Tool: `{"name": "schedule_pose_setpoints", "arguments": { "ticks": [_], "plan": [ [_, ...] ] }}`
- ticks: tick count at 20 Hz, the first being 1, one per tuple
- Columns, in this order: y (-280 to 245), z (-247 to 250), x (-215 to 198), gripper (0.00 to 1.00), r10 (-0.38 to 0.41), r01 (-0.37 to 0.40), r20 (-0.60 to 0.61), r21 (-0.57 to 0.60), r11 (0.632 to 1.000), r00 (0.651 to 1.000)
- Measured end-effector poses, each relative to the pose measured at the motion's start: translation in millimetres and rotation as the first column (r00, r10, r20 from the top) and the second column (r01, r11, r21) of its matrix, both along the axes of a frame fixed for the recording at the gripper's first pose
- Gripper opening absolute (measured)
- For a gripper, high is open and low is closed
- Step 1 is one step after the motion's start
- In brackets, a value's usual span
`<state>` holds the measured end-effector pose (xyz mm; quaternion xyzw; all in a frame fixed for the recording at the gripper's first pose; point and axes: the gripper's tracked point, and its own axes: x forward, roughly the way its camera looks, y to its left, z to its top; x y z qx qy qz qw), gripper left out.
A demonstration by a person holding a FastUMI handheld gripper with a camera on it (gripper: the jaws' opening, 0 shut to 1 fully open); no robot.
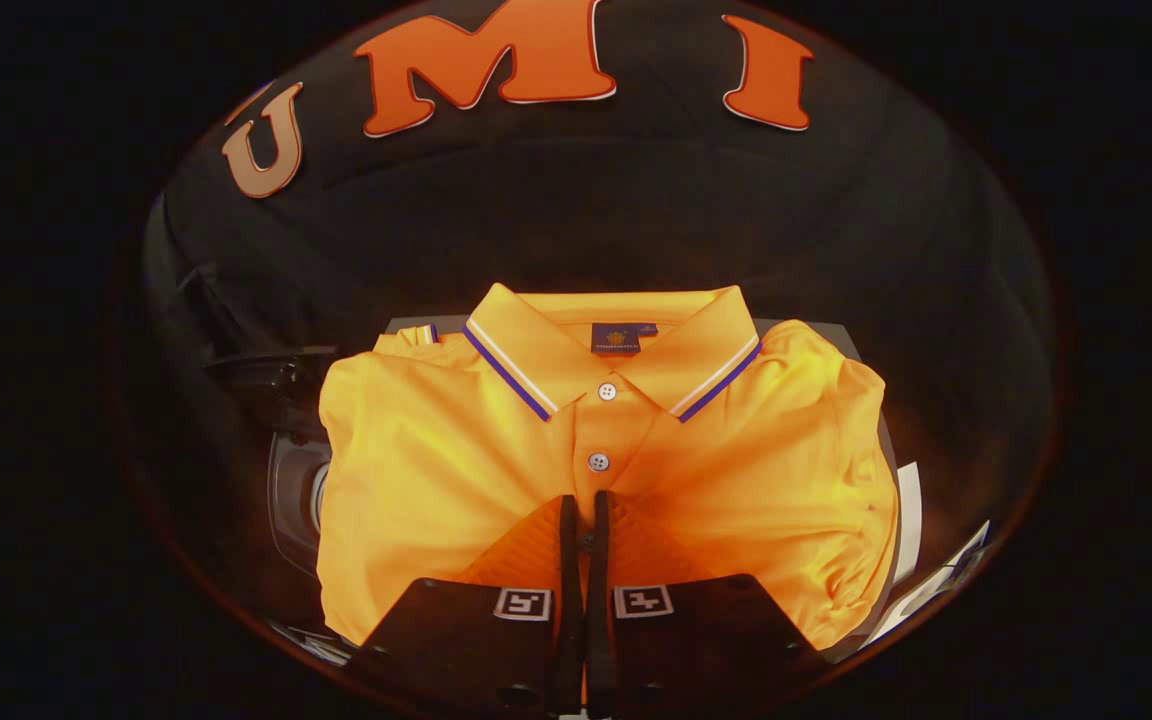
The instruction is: Put the clothes into the washing machine and then close the washing machine lid.
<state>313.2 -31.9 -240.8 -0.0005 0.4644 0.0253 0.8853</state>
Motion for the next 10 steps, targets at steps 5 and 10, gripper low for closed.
{"name": "schedule_pose_setpoints", "arguments": {
  "ticks": [5, 10],
  "plan": [
    [-0.8, 3.4, 1.0, 0.1, -0.025, 0.022, 0.072, 0.044, 0.999, 0.997],
    [-0.5, 7.0, -2.6, 0.09, -0.047, 0.031, 0.131, 0.122, 0.992, 0.99]
  ]
}}
